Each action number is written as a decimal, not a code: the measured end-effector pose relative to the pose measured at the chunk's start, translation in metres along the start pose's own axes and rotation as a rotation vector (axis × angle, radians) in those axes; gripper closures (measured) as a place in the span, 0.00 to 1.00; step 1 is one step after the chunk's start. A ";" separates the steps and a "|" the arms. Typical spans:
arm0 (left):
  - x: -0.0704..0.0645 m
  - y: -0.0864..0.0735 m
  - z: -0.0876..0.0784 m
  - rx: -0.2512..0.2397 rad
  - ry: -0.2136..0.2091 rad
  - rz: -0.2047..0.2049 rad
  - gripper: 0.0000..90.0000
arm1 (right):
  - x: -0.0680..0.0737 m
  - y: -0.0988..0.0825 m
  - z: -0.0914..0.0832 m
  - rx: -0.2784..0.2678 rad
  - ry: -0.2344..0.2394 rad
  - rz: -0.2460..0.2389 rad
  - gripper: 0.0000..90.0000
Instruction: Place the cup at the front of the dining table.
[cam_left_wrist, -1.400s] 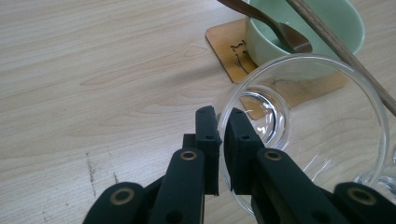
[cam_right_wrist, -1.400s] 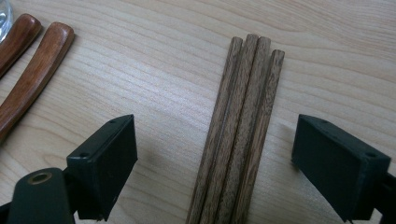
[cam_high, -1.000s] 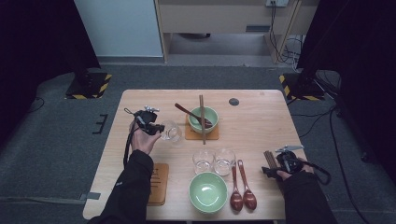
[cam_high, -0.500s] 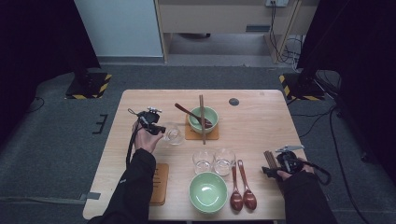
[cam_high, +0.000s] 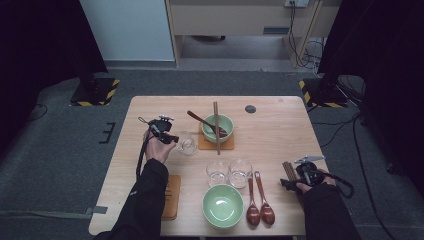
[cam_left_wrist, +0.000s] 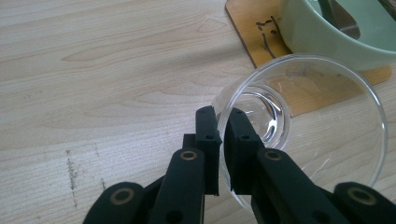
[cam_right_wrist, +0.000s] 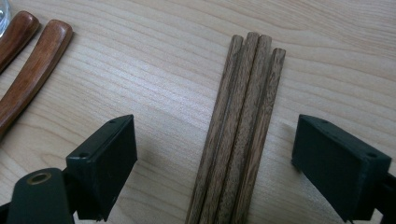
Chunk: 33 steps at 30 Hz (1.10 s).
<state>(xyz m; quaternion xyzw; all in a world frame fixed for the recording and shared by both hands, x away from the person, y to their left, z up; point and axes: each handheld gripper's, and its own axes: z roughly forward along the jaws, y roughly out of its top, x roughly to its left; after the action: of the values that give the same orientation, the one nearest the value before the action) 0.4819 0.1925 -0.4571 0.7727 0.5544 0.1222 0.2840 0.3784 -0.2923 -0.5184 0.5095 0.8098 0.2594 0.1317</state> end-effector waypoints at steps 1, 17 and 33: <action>0.000 0.000 0.000 -0.002 -0.001 -0.001 0.94 | 0.000 0.000 0.000 0.000 0.000 0.000 0.16; 0.002 0.000 0.002 -0.032 -0.007 -0.019 0.93 | 0.000 0.000 0.000 -0.001 0.000 -0.001 0.16; 0.003 0.001 0.006 -0.057 -0.006 -0.027 0.92 | 0.000 0.000 0.000 0.001 0.000 -0.004 0.15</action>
<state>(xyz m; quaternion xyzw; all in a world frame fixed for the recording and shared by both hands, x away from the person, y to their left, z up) 0.4864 0.1929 -0.4617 0.7570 0.5604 0.1319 0.3090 0.3785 -0.2927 -0.5186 0.5078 0.8110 0.2588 0.1322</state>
